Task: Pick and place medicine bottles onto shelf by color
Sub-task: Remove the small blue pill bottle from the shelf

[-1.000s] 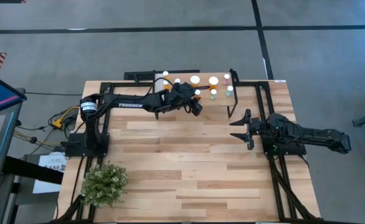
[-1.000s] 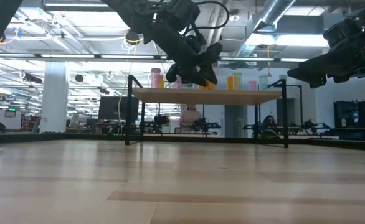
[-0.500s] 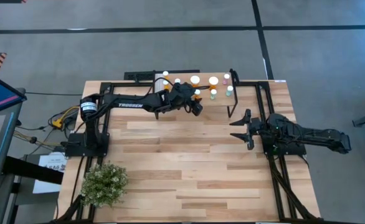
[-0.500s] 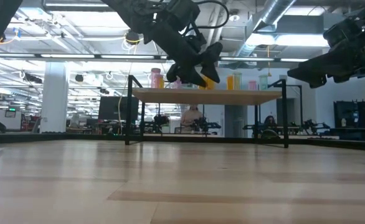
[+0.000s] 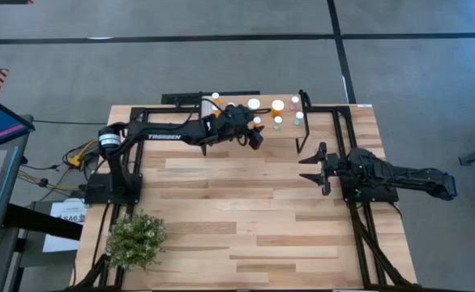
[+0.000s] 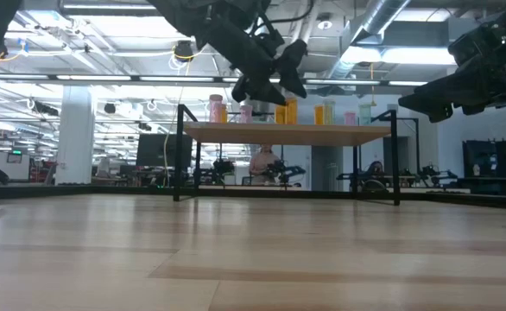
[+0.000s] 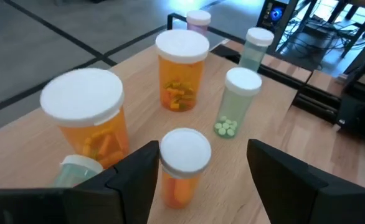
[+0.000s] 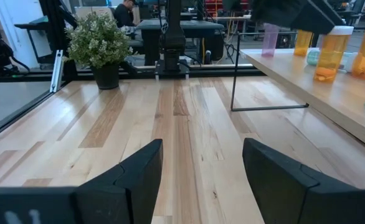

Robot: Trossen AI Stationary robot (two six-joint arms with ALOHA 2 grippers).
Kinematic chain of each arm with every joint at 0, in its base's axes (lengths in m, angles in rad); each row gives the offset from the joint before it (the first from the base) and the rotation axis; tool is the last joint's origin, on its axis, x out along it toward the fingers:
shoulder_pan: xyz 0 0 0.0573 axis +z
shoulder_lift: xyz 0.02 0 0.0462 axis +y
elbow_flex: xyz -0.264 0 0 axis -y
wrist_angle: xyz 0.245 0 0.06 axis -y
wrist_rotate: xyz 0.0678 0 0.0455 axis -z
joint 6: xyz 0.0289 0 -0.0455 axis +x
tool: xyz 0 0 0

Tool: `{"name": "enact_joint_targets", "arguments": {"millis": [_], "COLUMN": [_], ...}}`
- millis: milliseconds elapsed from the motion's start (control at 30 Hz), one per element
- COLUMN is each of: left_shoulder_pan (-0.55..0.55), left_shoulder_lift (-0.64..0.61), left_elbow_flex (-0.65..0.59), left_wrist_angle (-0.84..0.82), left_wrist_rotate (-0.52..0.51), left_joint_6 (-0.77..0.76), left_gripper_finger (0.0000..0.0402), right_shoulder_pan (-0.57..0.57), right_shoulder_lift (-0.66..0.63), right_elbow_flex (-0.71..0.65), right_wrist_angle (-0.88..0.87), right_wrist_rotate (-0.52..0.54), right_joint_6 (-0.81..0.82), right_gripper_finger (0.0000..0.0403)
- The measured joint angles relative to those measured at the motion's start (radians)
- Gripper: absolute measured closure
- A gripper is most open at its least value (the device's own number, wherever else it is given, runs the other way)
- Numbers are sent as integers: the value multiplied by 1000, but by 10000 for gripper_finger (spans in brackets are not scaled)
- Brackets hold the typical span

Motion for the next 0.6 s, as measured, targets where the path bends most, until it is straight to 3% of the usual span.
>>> {"name": "enact_joint_targets", "arguments": {"millis": [467,600], "left_shoulder_pan": [-8,-3], "left_shoulder_lift": [-100,-119], "left_elbow_flex": [0,40], "left_wrist_angle": [-125,-259], "left_wrist_rotate": [-64,-43], "left_joint_6": [78,118], "left_gripper_finger": [170,170], "right_shoulder_pan": [0,0], "right_shoulder_lift": [0,0], "right_elbow_flex": [0,0], "right_wrist_angle": [0,0], "right_wrist_rotate": [0,0], "right_joint_6": [0,0], "right_gripper_finger": [158,158]}}
